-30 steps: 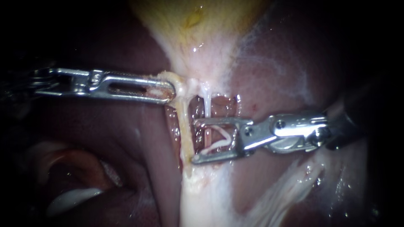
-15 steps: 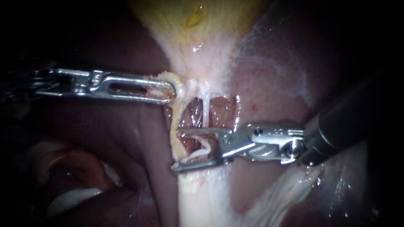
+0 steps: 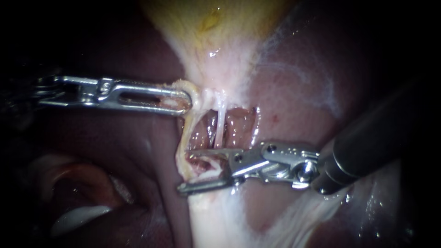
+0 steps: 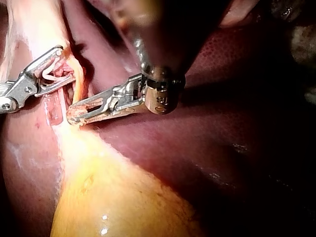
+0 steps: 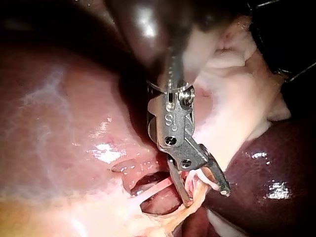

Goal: Clipping first clip left tube

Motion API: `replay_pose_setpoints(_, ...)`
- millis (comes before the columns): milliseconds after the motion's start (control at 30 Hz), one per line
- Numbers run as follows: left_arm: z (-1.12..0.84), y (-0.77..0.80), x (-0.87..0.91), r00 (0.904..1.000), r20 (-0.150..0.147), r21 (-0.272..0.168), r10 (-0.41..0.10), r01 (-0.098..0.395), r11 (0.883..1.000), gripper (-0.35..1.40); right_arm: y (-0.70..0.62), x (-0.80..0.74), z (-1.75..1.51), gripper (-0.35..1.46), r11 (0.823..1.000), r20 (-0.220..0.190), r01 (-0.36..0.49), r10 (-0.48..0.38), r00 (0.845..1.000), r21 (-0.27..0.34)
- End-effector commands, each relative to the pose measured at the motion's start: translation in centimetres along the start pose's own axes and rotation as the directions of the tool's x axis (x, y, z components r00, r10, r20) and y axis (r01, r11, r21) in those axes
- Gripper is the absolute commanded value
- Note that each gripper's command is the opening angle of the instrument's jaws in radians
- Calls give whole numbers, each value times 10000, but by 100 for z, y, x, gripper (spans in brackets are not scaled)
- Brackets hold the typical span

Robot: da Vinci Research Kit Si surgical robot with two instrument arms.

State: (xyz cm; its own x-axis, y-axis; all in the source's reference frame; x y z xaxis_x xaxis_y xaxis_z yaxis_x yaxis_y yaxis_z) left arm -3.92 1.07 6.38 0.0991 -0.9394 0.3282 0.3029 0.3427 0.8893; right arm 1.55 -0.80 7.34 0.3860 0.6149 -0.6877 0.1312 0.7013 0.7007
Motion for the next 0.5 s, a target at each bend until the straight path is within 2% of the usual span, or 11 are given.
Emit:
replay_pose_setpoints(33, -1, 0, 0, 10000, -1, 4, 1, -1, 10000, -35, 0, 1, -4, 43, 10000, -14, 1, -1, 10000, -38)
replay_pose_setpoints(267, -1, 0, 0, 10000, 1, 1, 0, 0, 10000, -35, 12, -5, -10, 43, 9998, -37, -52, 51, 10000, -184)
replay_pose_setpoints(500, -1, -2, 0, 10000, 3, -3, -4, 4, 10000, -35, 16, -6, -7, 44, 9996, -51, -102, 100, 9999, -267)
